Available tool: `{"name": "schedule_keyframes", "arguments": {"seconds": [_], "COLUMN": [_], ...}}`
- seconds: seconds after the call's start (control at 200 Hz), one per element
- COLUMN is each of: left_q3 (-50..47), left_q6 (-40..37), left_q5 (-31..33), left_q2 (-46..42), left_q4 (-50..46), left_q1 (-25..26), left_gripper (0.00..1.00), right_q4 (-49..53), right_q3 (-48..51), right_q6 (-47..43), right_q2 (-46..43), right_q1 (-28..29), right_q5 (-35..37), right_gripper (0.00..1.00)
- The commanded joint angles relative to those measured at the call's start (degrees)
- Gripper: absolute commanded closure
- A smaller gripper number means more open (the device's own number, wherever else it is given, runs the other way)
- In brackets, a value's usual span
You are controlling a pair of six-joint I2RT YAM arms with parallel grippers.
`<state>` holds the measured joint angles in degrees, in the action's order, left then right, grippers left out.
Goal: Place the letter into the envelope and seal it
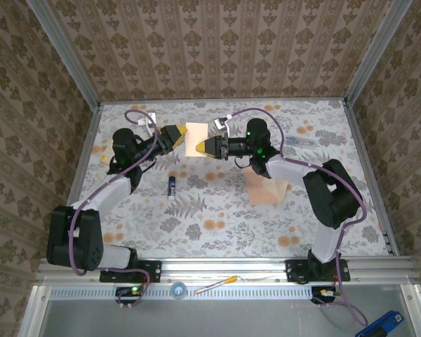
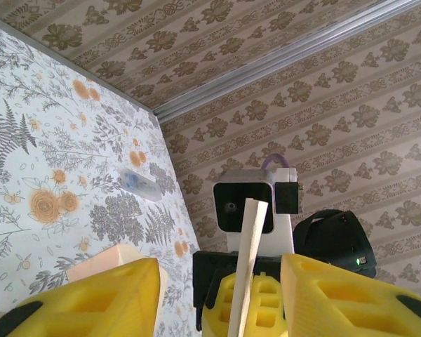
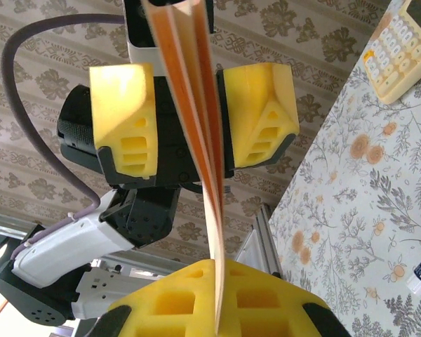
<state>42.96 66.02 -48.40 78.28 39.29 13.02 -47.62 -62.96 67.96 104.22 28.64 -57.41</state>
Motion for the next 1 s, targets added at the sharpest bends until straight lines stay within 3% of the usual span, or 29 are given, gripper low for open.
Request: {"name": "schedule_keyframes", "arguments": {"seconds": [0.0,0.425,0.505,0.61,0.645,0.78,0.85,0.995], "left_q3": [0.18,0.15,-0.24,-0.25,-0.12,-0.06,-0.35,-0.69], "left_q6": [-3.33,-5.35,-5.29,-5.09,-4.94,-3.99,-3.17,-2.87], "left_q5": [-4.36,-11.59,-11.36,-11.31,-11.31,-11.67,-11.89,-12.02], "left_q2": [-1.49,-1.63,-1.9,-1.82,-1.75,-1.38,-1.2,-1.21], "left_q4": [-0.91,-1.89,-1.7,-1.54,-1.36,0.03,1.4,1.84], "left_q1": [-0.27,1.22,1.26,1.24,1.31,1.31,1.33,1.77], "left_gripper": [0.62,0.74,0.8,1.0,1.0,1.0,1.0,1.0], "right_q4": [0.58,1.19,1.49,1.48,1.56,3.01,3.73,4.15], "right_q3": [-0.38,-2.33,-2.7,-2.96,-3.05,-3.05,-3.27,-4.39], "right_q6": [0.33,2.15,2.22,2.27,2.28,1.09,0.49,0.3], "right_q2": [-1.62,-1.32,-1.35,-1.62,-1.8,-2.53,-2.95,-2.91], "right_q1": [-0.25,-0.52,-0.53,-0.83,-0.91,-2.06,-2.84,-4.07], "right_q5": [-1.19,-1.47,-1.61,-1.82,-1.83,-1.98,-1.96,-2.38], "right_gripper": [1.0,1.0,1.0,1.0,1.0,0.88,0.76,0.71]}}
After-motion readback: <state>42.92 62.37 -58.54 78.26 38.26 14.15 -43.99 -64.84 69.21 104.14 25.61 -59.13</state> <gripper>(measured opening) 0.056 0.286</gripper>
